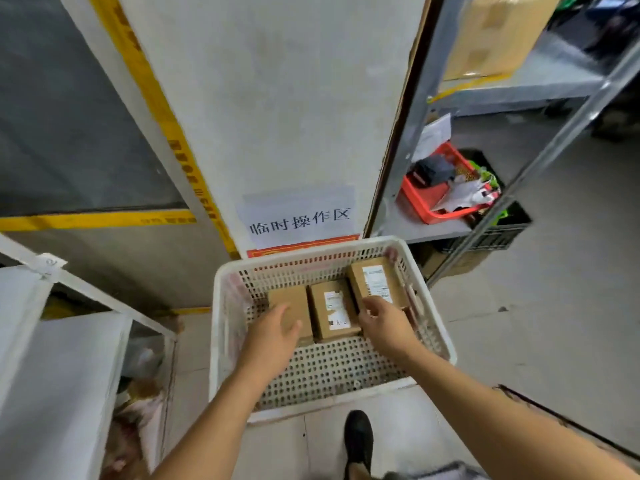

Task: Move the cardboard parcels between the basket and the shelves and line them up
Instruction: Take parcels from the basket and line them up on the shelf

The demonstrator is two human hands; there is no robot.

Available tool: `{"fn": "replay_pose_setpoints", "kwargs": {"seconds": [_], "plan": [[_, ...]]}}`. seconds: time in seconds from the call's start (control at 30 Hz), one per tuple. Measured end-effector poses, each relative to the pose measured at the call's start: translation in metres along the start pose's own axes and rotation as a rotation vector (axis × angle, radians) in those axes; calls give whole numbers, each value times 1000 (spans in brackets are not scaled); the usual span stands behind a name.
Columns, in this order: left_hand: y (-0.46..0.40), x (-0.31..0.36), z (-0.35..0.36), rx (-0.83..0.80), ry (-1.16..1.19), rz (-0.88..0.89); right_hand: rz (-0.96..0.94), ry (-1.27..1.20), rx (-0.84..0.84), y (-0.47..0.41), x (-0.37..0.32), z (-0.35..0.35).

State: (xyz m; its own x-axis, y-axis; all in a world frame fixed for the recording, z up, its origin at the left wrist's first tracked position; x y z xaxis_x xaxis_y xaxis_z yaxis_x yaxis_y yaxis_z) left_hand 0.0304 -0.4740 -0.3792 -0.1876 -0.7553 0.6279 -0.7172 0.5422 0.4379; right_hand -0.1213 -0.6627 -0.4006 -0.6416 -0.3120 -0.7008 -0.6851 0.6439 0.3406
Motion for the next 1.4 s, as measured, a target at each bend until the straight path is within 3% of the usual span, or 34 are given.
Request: {"fn": "replay_pose_setpoints", "kwargs": {"seconds": [0.27,0.5,0.7,1.03,1.27,1.4], "plan": [[-97,22,117,-201,59,-58,200,-23,58,-70,95,-4],[-195,16,217,-370,58,-138,259,5,164,-123,173,19],[-253,12,274,-416,132,-284,310,83,177,-158,194,37],[-266,1,326,-599,309,-430,421,85,207,-180,216,56],[-261,-5,325,-568,684,-491,443,-58,171,-175,203,45],[-252,-21,307,-478,729,-494,362,-11,133,-161,188,44]]}}
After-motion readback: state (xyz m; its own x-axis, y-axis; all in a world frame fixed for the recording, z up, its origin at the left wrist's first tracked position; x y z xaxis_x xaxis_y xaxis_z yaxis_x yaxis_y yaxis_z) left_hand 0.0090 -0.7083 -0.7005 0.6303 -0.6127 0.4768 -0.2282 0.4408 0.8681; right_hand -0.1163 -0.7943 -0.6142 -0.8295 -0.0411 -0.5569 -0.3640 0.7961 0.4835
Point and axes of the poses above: each hand's wrist, its own y-axis away from the middle knuckle, its own z-axis out of the palm, x = y × z, the point moved 2 cm from there along -y, towards the middle knuckle, and after that the axes turned 5 degrees about -z, right-handed, at the moved point
